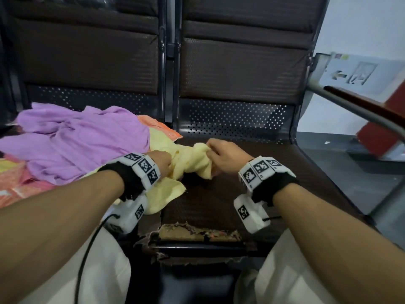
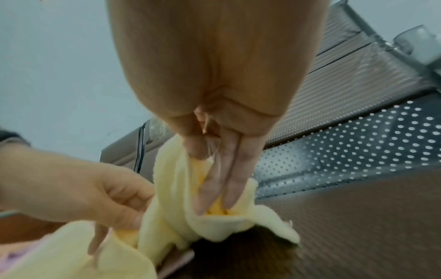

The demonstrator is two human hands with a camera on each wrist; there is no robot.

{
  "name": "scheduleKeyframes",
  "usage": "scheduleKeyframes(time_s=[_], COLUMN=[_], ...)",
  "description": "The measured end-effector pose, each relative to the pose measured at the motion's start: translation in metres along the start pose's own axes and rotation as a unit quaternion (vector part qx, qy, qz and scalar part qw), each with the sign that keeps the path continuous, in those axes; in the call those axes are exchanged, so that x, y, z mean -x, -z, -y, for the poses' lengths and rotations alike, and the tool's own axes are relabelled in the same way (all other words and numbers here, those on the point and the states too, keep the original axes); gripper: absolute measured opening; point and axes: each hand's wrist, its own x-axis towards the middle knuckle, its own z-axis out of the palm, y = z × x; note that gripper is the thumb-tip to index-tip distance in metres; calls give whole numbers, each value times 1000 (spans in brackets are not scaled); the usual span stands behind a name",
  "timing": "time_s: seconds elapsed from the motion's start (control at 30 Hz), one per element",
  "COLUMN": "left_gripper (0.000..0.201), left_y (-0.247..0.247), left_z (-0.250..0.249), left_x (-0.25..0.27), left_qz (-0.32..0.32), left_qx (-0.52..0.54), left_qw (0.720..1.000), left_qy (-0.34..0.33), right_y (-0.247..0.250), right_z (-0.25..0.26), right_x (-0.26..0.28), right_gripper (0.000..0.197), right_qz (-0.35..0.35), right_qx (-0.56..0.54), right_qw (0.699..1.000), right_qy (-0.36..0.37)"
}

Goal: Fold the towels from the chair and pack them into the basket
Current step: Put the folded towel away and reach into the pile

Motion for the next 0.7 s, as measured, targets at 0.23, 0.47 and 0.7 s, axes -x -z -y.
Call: scheduleKeyframes(time_s=[0.23,0.47,0.7], left_gripper=[10,25,21], left_y=[44,86,77], left_z=[-10,-15,-18], left_x=[22,48,50], left_qz=[-152,-287,-259], left_qx=[422,635,591], left_qw=[888,715,763], left_qy=[-99,-61,-45], right_y=[40,43,35], right_z=[24,45,37], right_x=[4,0,-8], right_gripper=[20,27,14], right_qz=[-125,-252,-286], right_qx=[-371,-317,-152], right_qw=[920,914,944], right_qy=[33,-2,-63])
